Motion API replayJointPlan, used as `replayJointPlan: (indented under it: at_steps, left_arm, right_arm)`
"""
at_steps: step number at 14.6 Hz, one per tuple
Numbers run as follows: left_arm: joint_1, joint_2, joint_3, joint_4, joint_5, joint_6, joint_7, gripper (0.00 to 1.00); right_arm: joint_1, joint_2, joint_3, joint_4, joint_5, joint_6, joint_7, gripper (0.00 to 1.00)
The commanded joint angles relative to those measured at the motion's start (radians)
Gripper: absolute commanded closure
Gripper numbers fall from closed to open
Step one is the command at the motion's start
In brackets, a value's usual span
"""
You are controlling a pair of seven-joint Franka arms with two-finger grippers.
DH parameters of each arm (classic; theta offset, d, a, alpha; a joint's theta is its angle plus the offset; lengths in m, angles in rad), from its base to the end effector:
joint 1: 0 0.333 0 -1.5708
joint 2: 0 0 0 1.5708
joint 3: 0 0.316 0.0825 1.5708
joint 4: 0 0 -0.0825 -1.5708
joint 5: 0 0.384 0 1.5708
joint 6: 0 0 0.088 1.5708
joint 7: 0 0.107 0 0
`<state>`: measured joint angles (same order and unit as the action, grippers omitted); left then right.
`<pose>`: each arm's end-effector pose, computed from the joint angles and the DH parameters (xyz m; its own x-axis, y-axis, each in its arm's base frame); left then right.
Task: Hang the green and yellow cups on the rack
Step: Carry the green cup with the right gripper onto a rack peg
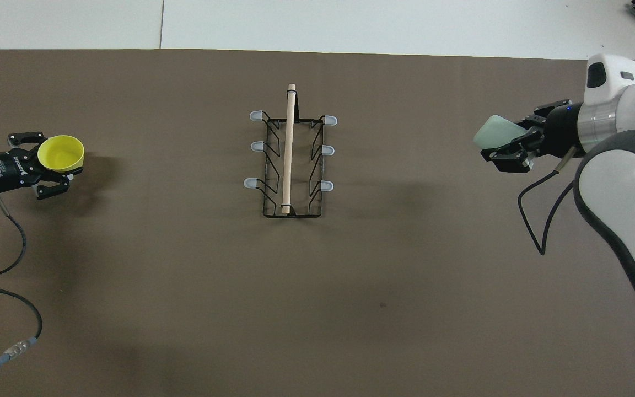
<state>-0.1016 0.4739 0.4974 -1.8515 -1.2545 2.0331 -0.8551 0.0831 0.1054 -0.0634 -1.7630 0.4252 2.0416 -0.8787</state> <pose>0.6138 0.1734 0.2951 -0.1950 0.6604 -0.7252 0.8972 0.4188 0.1402 0.6125 0.0364 0.5193 0.7022 0.5987 0.3852 0.6865 -0.7127 -0.1437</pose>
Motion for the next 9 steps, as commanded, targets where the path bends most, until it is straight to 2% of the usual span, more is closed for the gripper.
replayJointPlan:
  at_steps: [1,4,7,9]
  left_arm:
    - [-0.007,-0.021,0.010,0.046,0.041,0.009,-0.001,1.00]
    - [-0.013,-0.063,0.010,0.072,0.168,0.024,-0.009,1.00]
    - [-0.021,-0.084,0.004,0.090,0.240,0.039,-0.007,1.00]
    - [-0.038,-0.127,-0.008,0.100,0.366,0.007,0.008,1.00]
  right_arm:
    - [-0.016,-0.045,0.008,-0.059,0.188,0.064,-0.083,1.00]
    - [-0.013,-0.087,0.007,-0.154,0.465,0.170,-0.234,1.00]
    - [-0.003,-0.136,0.008,-0.243,0.709,0.207,-0.411,1.00]
    - [0.009,-0.176,0.008,-0.320,0.876,0.232,-0.527,1.00]
